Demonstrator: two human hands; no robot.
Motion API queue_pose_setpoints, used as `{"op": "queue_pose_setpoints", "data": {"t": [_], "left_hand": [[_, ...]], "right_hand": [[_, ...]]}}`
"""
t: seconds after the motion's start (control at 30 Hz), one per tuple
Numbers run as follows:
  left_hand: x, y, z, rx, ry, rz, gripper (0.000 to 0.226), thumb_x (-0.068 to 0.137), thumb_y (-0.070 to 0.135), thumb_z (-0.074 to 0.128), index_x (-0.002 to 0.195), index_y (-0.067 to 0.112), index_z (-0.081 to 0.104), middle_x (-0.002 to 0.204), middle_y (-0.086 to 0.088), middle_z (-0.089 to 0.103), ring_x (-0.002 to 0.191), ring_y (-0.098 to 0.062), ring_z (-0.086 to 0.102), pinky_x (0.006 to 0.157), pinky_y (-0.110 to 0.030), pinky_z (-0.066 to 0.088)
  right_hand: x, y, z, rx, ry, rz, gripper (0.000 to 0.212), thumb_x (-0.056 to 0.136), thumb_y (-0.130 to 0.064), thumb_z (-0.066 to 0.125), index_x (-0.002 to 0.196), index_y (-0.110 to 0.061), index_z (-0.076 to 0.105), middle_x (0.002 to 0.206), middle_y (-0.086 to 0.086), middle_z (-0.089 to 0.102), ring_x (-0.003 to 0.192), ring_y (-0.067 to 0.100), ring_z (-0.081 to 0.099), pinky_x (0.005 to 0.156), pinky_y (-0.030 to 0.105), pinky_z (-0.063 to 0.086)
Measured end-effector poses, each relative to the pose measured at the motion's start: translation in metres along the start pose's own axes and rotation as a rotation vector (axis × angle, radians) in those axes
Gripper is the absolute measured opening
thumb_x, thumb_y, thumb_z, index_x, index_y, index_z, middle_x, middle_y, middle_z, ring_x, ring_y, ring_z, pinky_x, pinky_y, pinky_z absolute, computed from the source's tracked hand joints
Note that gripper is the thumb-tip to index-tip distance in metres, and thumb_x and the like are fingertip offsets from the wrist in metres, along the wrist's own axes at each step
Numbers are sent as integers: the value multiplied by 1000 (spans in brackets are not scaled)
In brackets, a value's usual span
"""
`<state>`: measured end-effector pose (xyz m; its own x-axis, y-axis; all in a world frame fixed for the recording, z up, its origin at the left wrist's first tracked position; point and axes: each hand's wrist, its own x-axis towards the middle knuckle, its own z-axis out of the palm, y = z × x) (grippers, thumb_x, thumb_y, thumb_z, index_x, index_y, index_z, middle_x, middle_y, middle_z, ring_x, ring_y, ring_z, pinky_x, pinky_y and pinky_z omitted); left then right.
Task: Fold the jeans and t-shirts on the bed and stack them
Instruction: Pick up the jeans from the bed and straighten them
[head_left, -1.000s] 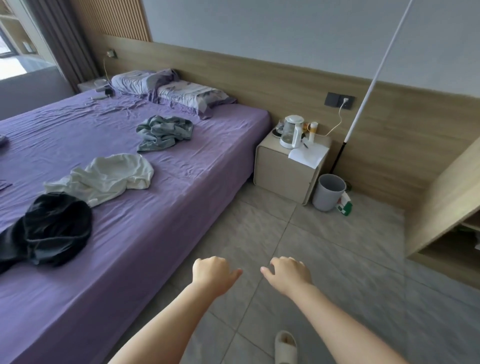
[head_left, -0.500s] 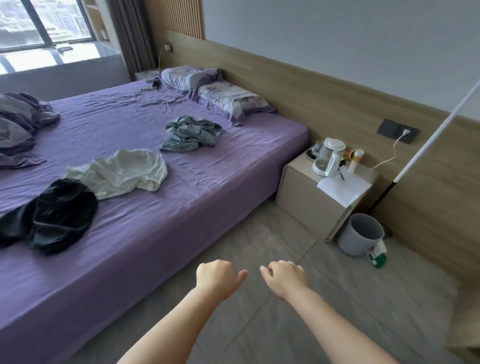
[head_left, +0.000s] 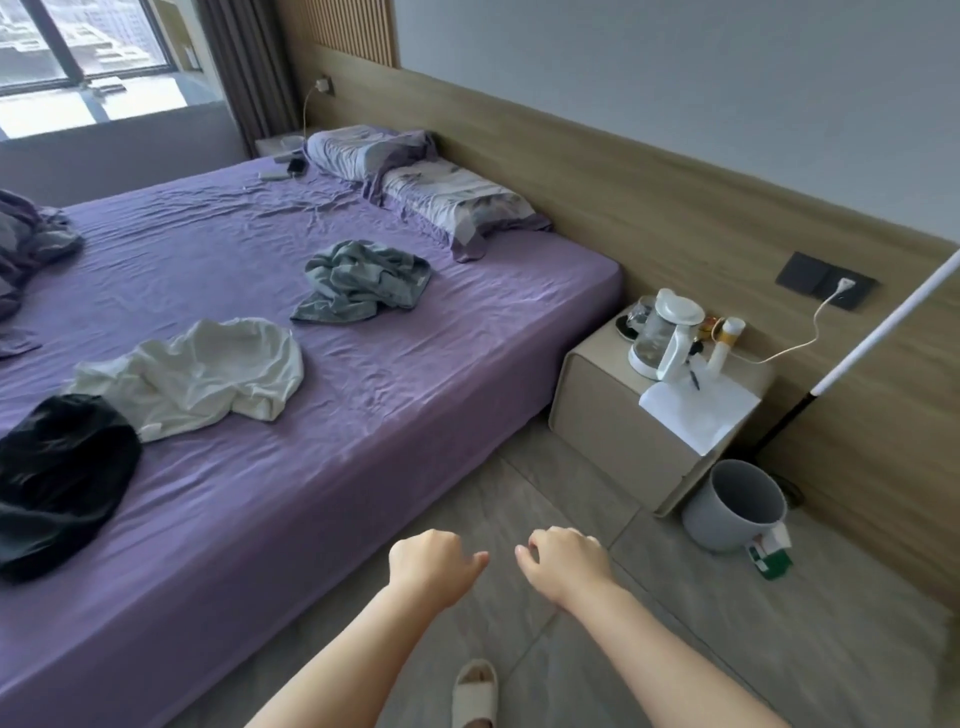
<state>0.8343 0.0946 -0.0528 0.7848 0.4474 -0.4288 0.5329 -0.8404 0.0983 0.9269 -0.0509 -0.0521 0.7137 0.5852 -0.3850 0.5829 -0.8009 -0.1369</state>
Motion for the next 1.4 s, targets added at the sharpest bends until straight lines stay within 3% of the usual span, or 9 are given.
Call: {"op": "queue_pose_setpoints", "data": {"t": [0.33,0.47,0.73,1.0,1.3,1.4], "left_hand": [[116,32,-61,5,25,89,47,86,60,40,87,20,64,97,1,67,93,-23,63,67,-30,38],[149,40,-78,-18,56,79,45,84,58,42,96,21,65,103,2,67,98,-23,62,70,-31,40],[220,44,-107,-111,81,-108,43,83,54,46,112,25,58,114,3,64,107,-24,60,80,-33,45],[284,64,-138,-186,106,-332,40,86,51,47,114,24,55,117,0,63,109,-25,59,79,-33,44],[323,58,-167,-280,125,-502,36,86,49,47,109,22,56,117,-2,63,109,-25,59,81,-33,44],[338,43,-170,-310,104,-529,39,87,47,46,116,22,54,120,-3,62,112,-26,58,84,-35,44]], "right_hand": [[107,35,-78,-28,48,46,39,92,-42,36,115,-19,58,118,2,61,113,25,52,90,34,38],[147,40,-94,-17,46,24,40,91,-42,37,115,-19,59,118,3,61,113,26,53,90,34,39],[247,64,-126,-85,3,-149,39,91,-41,36,114,-19,58,117,2,61,111,25,54,89,34,39],[355,87,-171,-126,-13,-333,40,90,-42,38,120,-21,54,119,1,61,112,24,54,89,34,42],[424,55,-201,-87,-73,-473,42,90,-42,40,123,-20,51,124,2,59,116,25,53,87,34,42],[446,38,-203,-87,-98,-495,40,91,-42,39,121,-19,52,123,3,59,115,25,53,86,34,42]]}}
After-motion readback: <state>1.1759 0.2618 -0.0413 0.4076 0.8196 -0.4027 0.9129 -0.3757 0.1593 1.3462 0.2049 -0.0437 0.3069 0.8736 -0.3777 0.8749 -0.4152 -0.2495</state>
